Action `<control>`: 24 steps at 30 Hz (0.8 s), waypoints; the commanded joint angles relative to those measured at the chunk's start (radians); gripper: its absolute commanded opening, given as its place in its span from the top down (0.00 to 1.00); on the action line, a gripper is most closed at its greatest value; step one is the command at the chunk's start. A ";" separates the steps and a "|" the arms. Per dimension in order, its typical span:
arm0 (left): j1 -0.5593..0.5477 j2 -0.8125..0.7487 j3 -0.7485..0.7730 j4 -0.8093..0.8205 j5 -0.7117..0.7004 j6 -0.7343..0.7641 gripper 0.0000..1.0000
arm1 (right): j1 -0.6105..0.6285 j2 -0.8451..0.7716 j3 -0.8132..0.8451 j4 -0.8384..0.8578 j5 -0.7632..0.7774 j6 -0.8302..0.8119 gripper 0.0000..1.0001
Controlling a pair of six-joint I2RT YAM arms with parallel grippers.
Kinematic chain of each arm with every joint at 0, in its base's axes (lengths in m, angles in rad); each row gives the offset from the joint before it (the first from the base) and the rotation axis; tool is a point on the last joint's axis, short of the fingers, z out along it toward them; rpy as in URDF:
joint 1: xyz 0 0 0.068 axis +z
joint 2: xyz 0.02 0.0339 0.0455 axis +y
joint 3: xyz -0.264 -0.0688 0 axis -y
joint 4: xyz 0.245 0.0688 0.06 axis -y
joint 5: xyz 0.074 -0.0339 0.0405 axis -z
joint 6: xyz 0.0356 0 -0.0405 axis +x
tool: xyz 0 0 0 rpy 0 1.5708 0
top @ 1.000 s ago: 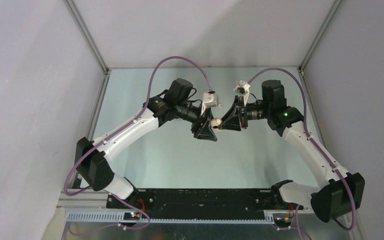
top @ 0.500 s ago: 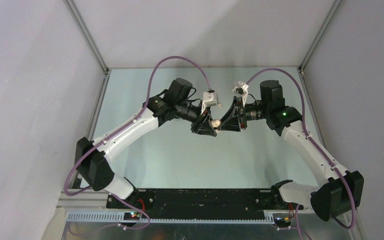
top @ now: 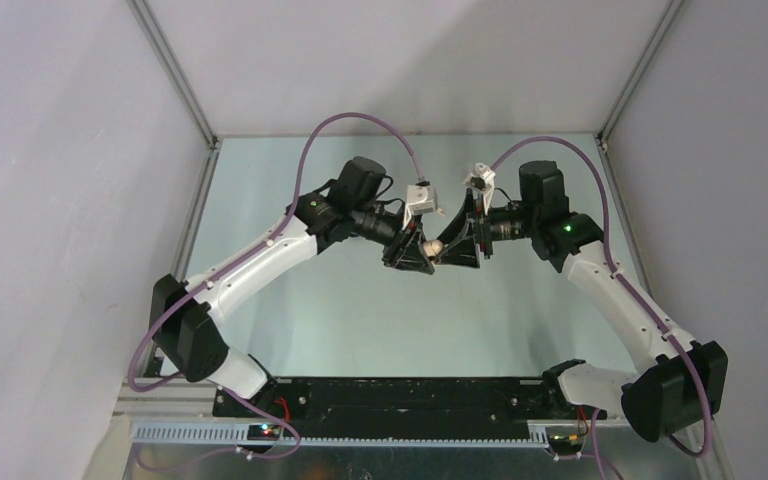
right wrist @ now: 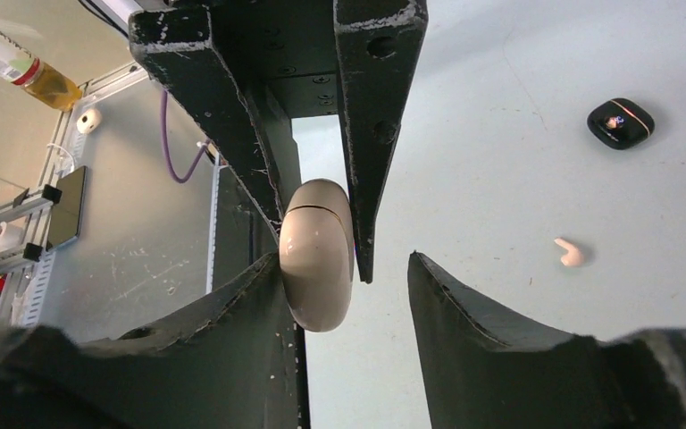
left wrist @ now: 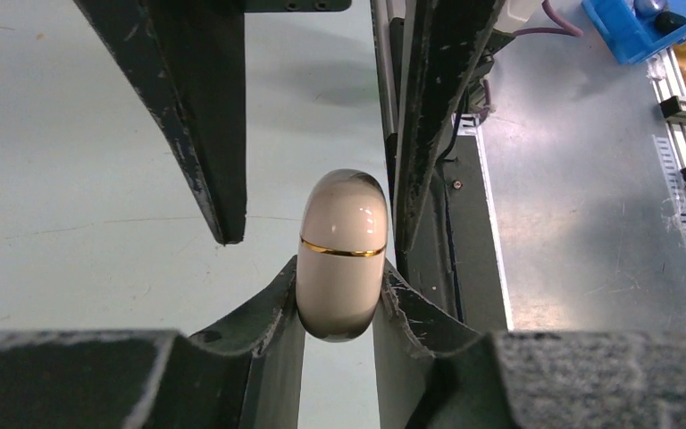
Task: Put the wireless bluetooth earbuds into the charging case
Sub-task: Pass from the right arm to the left, then open the charging case to the charging case.
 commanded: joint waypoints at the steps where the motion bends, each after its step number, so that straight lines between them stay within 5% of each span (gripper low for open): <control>1: -0.006 -0.032 0.020 0.016 0.034 0.013 0.95 | -0.011 -0.019 0.006 0.000 -0.008 -0.019 0.39; 24: -0.006 -0.048 0.021 -0.022 0.073 0.060 1.00 | -0.093 -0.089 0.005 -0.010 0.001 -0.038 0.33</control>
